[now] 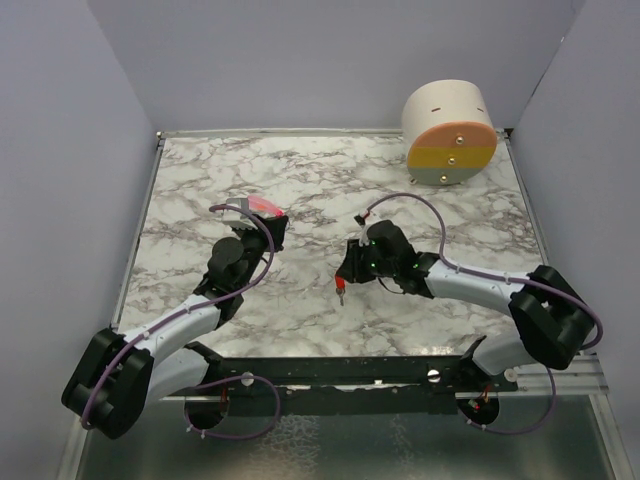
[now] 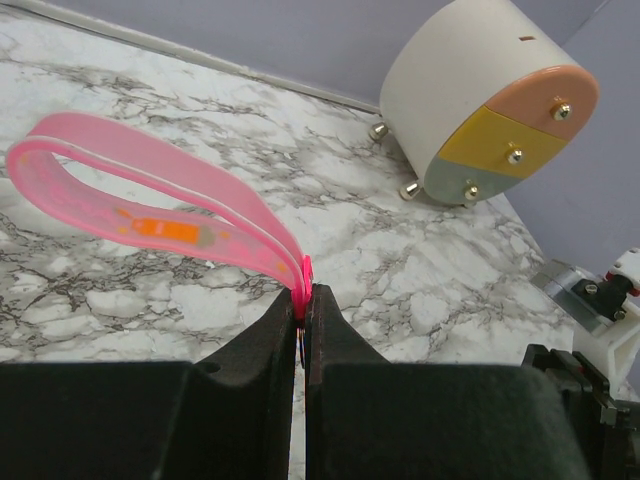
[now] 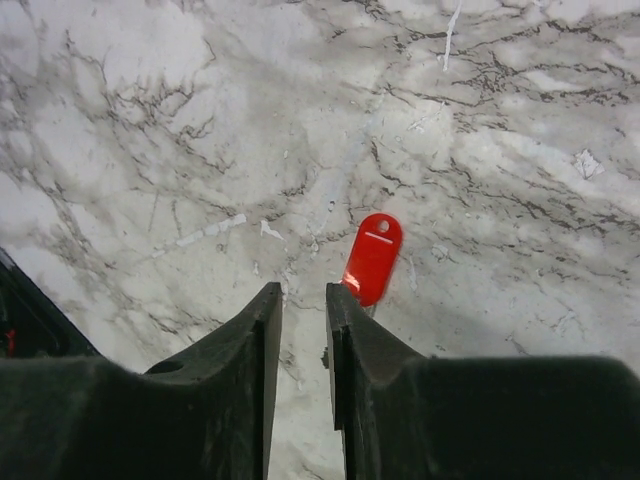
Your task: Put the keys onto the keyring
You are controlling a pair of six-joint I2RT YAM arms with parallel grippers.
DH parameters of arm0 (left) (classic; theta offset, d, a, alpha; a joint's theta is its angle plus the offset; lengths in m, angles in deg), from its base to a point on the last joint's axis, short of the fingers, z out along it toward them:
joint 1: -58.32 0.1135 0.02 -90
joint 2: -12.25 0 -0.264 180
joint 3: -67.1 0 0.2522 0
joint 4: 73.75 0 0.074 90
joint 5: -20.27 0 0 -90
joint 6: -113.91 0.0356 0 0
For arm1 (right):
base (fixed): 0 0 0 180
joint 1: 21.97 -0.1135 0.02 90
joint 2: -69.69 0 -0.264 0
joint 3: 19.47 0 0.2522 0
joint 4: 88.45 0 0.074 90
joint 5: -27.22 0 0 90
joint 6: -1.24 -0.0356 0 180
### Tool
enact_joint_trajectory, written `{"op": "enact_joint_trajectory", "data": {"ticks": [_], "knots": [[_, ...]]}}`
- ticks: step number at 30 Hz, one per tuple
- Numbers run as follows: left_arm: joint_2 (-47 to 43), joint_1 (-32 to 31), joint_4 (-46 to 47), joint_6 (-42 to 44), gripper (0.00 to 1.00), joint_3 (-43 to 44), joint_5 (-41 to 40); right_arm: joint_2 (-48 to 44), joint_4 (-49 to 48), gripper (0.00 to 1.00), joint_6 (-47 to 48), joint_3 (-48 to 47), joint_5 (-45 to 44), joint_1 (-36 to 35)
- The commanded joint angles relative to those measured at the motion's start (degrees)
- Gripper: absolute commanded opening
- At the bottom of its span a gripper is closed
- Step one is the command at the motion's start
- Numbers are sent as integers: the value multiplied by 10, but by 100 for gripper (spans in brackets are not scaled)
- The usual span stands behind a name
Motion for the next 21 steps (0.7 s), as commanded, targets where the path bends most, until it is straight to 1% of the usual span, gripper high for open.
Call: {"op": "enact_joint_trajectory", "data": {"ticks": [1, 3, 6, 10, 21], "knots": [[-13, 3, 9, 0, 0, -3, 11, 23, 56, 33, 10, -33, -16, -4], [-14, 3, 10, 0, 0, -3, 10, 28, 57, 41, 10, -26, -18, -4], [-14, 3, 10, 0, 0, -4, 10, 35, 61, 45, 10, -20, -24, -4], [-14, 3, 9, 1, 0, -4, 9, 44, 61, 45, 10, -17, -18, -5], [-10, 3, 10, 3, 0, -5, 5, 66, 38, 37, -5, 2, -7, -14]]}}
